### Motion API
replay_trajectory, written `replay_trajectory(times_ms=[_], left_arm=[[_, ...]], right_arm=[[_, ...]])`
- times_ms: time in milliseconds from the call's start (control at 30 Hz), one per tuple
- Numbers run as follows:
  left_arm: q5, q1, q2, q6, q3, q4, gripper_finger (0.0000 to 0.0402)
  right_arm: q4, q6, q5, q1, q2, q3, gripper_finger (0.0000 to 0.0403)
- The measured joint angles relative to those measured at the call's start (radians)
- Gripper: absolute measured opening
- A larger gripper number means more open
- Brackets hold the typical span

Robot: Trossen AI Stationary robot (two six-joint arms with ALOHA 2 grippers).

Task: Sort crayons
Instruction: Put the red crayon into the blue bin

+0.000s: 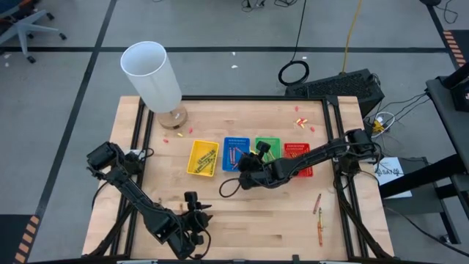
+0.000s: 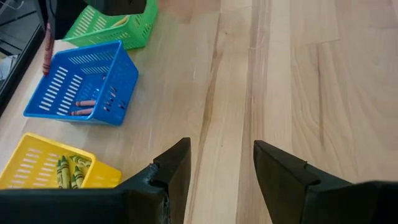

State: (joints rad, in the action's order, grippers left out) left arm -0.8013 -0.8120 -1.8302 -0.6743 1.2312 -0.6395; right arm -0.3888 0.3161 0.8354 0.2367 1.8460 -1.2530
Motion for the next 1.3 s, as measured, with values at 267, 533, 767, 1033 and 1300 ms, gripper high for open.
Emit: replay_trajectory(times_ms=[267, 533, 767, 1033, 1300], left_arm=[[0.000, 0.000, 0.000, 0.000, 0.000, 0.004, 0.0171], [0.008, 0.000, 0.000, 0.000, 0.000, 0.005, 0.0171], [0.016, -0.001, 0.000, 0.000, -0.001, 0.002, 0.0171], [0.195, -0.012, 0.000, -0.001, -0.001, 0.000, 0.0171], [0.317, -0.066, 0.000, 0.000, -0.001, 0.001, 0.0171]], right_arm=[[0.002, 0.044, -0.029, 0.000, 0.050, 0.000, 0.0019], [0.007, 0.066, -0.019, 0.002, 0.072, 0.000, 0.0073], [0.008, 0.065, -0.023, 0.046, 0.024, -0.001, 0.0126], [0.018, 0.087, -0.041, 0.254, -0.096, -0.002, 0.0138], [0.013, 0.066, -0.109, 0.481, -0.091, 0.000, 0.0135]])
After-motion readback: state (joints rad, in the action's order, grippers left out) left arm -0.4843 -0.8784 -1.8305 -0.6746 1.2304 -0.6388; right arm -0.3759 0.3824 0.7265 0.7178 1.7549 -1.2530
